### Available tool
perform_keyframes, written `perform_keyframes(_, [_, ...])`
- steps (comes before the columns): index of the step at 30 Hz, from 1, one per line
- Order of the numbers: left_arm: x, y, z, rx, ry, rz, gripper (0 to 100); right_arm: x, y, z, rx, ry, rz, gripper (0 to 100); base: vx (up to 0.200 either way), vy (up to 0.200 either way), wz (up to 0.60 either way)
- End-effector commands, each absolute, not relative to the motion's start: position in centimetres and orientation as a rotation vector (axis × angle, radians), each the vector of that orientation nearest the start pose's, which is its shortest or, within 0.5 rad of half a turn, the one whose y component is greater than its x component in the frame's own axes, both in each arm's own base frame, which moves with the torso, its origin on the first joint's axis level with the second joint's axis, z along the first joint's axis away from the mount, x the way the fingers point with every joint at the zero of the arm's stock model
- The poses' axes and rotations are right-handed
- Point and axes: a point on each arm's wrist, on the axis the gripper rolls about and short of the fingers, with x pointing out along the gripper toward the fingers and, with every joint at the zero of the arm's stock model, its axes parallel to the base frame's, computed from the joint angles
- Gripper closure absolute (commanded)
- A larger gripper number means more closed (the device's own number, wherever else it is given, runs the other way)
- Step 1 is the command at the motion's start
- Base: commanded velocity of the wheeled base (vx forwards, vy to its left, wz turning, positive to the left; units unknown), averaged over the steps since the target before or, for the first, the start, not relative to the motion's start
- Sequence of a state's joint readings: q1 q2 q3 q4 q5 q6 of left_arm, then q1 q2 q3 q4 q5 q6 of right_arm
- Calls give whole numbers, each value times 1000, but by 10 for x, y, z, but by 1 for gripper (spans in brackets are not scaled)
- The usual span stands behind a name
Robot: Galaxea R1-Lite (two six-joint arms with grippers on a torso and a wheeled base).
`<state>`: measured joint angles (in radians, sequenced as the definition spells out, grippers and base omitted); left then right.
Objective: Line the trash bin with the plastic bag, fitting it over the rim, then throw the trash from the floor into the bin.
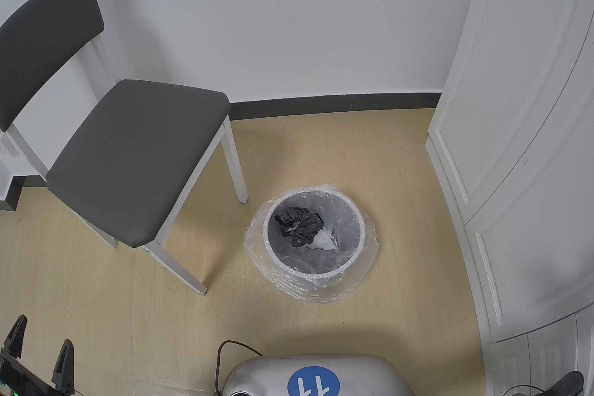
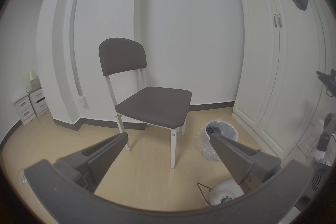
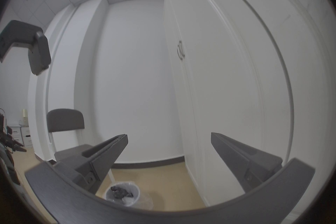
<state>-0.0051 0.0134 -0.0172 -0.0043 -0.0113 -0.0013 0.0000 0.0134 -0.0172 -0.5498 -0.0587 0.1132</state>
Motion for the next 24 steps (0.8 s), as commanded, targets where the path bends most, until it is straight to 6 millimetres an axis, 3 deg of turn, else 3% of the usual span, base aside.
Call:
perform_keyframes(1, [-23, 0, 76, 0, -2, -14, 0, -33, -2, 119, 128, -445, -41, 0, 0, 0, 0])
perform_keyframes(16, [-23, 0, 76, 0, 0, -12, 0, -23, -2, 83, 116, -79, -74, 0, 0, 0, 0])
perform_keyframes(24, [-23, 0, 76, 3, -2, -17, 0, -23, -1, 83, 116, -71, -64, 0, 0, 0, 0])
